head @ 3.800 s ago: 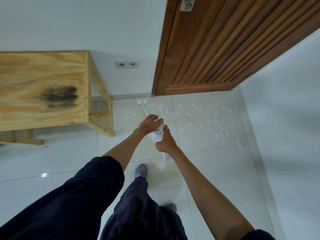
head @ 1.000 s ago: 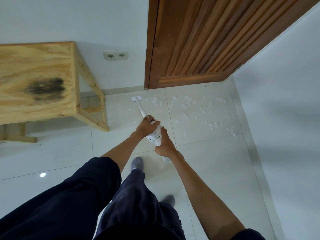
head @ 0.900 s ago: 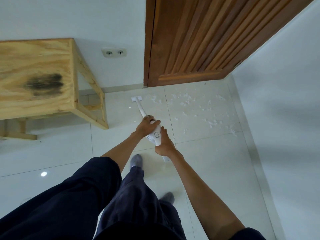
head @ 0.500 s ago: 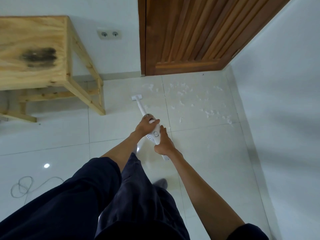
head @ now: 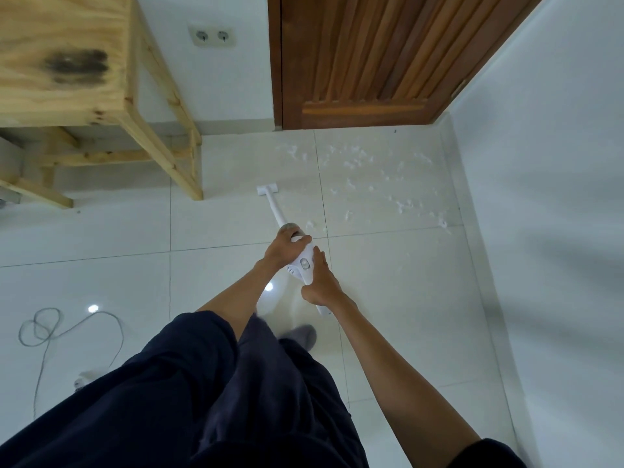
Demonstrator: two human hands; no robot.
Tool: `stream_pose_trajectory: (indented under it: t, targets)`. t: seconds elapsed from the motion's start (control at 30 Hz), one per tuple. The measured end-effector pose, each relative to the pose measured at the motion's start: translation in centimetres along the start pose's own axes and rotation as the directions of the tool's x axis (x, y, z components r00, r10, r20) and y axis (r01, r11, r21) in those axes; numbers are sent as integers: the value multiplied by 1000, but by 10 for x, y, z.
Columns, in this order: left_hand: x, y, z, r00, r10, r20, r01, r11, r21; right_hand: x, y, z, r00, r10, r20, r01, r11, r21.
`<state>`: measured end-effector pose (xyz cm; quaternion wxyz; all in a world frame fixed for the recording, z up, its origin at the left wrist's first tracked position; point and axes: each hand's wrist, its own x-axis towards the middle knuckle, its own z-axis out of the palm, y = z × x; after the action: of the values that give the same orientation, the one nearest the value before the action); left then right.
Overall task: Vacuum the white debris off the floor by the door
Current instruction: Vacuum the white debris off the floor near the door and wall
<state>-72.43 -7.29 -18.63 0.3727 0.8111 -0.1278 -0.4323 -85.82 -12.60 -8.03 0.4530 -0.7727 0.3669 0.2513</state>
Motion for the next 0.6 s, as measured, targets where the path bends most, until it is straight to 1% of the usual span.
stream_pose_trajectory:
  t: [0.17,0.3,0.5,0.6]
  targets:
    - [-19,-7,6,1000,23,-11,-23,1000,-3,-16,7,11,1000,3,-10,-3,999,-32]
    - [-33,-16,5,1000,11,13,-11,1000,3,-30,7,24,1000,15,-16,-15,1000,-27]
    - [-60,-42,2,998,-23,66,21,1000,23,-60,9,54,998,56,-7,-56,998,38]
    - [-85,-47,0,997,-13,77,10,999,36,-77,11,71,996,88,-7,-87,994,65]
